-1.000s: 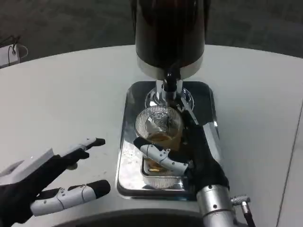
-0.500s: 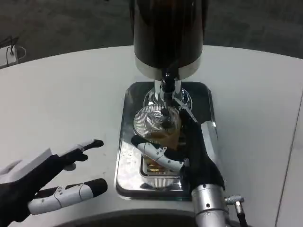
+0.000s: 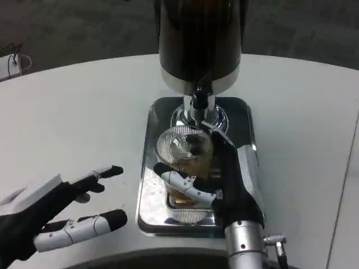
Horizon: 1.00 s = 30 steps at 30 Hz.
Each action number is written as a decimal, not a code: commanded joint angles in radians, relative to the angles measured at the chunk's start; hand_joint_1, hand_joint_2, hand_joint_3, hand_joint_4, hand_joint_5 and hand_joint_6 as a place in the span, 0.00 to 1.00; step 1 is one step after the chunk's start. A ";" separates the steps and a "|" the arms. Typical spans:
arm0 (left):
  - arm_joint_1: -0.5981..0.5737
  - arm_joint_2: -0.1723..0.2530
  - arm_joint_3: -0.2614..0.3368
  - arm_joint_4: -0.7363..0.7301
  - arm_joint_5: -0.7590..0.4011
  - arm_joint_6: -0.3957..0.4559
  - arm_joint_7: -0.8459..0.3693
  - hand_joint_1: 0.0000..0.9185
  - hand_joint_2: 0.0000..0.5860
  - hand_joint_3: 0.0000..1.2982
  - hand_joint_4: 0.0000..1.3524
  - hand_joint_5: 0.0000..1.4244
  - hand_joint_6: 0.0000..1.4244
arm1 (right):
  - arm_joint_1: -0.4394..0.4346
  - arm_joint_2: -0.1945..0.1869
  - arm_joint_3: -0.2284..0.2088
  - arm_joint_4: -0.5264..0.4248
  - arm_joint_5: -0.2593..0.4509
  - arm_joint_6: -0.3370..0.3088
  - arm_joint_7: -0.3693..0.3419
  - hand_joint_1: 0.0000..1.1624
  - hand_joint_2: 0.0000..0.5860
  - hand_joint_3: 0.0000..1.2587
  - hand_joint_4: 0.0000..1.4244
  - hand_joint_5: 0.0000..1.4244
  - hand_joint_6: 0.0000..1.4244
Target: Grasp the cup under the faucet to collect the drink, then remove the cup.
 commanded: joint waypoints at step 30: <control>-0.053 0.000 -0.048 0.069 -0.007 -0.022 -0.002 0.00 0.15 0.10 0.07 0.12 0.19 | 0.113 0.034 -0.010 -0.127 0.032 -0.040 -0.106 0.85 0.42 0.69 0.80 0.94 1.00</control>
